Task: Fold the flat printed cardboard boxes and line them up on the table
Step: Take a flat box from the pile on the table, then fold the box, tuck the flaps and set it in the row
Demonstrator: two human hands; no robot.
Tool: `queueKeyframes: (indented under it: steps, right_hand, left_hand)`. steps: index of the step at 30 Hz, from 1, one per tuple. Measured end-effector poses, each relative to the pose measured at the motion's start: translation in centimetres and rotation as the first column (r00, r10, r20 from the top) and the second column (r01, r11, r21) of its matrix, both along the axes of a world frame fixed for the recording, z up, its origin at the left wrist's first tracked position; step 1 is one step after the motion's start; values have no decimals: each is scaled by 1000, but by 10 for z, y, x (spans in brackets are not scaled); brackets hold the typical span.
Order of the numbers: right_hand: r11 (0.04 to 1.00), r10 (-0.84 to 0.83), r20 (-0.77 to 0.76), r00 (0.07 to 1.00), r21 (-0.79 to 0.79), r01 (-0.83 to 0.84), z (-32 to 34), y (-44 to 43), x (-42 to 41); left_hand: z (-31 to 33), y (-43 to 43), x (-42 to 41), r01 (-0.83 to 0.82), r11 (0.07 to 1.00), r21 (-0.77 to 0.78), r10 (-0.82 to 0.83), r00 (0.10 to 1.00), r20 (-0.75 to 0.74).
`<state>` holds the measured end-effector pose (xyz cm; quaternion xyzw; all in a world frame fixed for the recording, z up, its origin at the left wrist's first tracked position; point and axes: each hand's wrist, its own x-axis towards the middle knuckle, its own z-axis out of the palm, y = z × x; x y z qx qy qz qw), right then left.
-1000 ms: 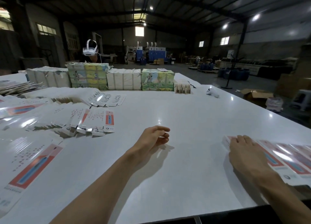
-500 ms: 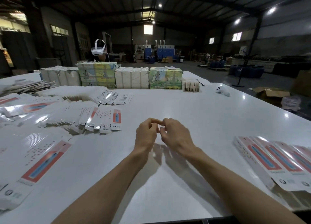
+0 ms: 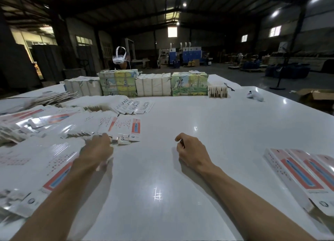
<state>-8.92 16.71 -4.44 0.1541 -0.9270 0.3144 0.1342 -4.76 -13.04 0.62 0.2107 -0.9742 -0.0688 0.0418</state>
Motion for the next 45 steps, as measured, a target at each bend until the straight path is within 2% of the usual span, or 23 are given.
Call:
queueKeyframes:
  steps: [3,7,12,17,22,28,35,39,41,45]
  right_hand:
    - [1000,20,0,1000,-14,-20,-1,-1,-1]
    - [999,30,4,1000,-23,-30,-1,-1,-1]
    - [999,41,18,999,-34,-40,-1,0,1]
    - [997,63,22,998,-55,-62,-2,2,2]
    - [995,80,31,996,-66,-78,-3,3,1]
    - [993,85,26,996,-78,-83,-4,3,-2]
    - [993,91,30,995,-75,-88,-3,1,-5]
    - [991,84,33,996,-105,-80,-5,2,-7]
    - [984,90,44,995,-158,-82,-8,3,-9]
    - [921,135,69,988,-376,-100,-9,4,-12]
  left_hand:
    - [6,-37,30,-220,961,-164,230,972,45]
    - [8,-61,51,-317,926,-208,343,933,107]
    - [17,-67,52,-296,927,-232,327,938,111]
    - [23,-72,51,-291,946,-144,309,943,126]
    - [27,-67,50,-307,930,-203,334,936,113]
    - [28,-73,46,-284,938,-199,291,957,6]
    - [34,-76,35,-160,987,6,160,979,-130]
    - [49,-61,19,26,967,254,38,969,-245]
    - [55,-45,10,130,877,463,4,961,-276]
    - [53,7,-6,257,566,783,-109,965,-238]
